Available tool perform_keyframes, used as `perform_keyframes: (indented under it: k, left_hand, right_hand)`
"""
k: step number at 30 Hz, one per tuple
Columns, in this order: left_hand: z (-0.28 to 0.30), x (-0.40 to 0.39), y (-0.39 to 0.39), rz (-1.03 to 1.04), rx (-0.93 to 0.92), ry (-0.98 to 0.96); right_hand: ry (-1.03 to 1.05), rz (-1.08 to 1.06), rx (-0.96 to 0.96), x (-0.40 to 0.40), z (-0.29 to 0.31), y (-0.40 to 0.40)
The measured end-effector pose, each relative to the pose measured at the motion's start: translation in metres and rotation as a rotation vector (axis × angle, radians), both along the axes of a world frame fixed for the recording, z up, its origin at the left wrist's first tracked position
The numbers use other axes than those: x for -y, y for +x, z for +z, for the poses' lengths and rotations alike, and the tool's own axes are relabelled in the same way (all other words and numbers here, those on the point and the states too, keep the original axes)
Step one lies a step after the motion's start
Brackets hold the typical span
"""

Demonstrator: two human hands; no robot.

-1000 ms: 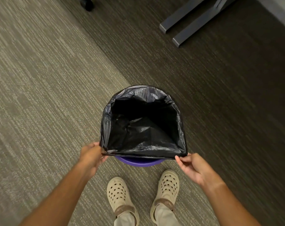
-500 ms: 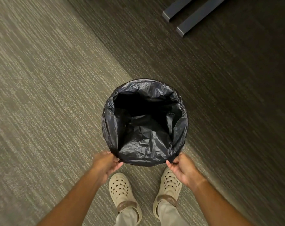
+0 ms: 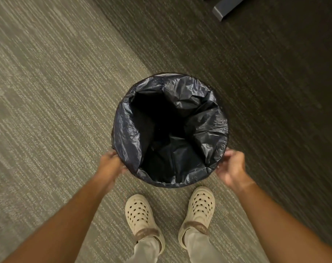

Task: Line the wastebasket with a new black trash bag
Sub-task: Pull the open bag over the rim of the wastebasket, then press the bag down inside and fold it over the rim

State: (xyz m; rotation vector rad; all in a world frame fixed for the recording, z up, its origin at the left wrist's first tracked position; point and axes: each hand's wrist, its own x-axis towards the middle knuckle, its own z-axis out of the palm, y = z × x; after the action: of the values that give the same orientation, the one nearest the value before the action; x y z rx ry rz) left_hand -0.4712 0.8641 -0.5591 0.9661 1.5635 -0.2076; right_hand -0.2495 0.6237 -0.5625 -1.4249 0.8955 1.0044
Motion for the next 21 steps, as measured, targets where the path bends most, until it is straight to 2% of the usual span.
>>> perform_keyframes:
  k: [3,8,17,19,21]
  left_hand:
    - [0.012,-0.032,0.015,0.238,0.200,-0.062]
    - [0.000,-0.045,0.045,0.246,0.143,0.011]
    - [-0.022,-0.051,0.054,0.256,0.208,-0.104]
    - [-0.014,-0.053,0.055,0.260,0.161,0.015]
    - [0.008,-0.059,0.054,0.246,0.014,0.411]
  right_hand:
    - [0.095,0.043,0.041,-0.017,0.011,0.031]
    - [-0.024,0.189,0.078,-0.038,0.004,0.043]
    - [-0.024,0.323,0.079,-0.042,-0.012,0.047]
    - [-0.088,0.244,0.146,-0.048,-0.005,0.050]
    - [-0.263,0.186,0.380,-0.050,0.006,0.060]
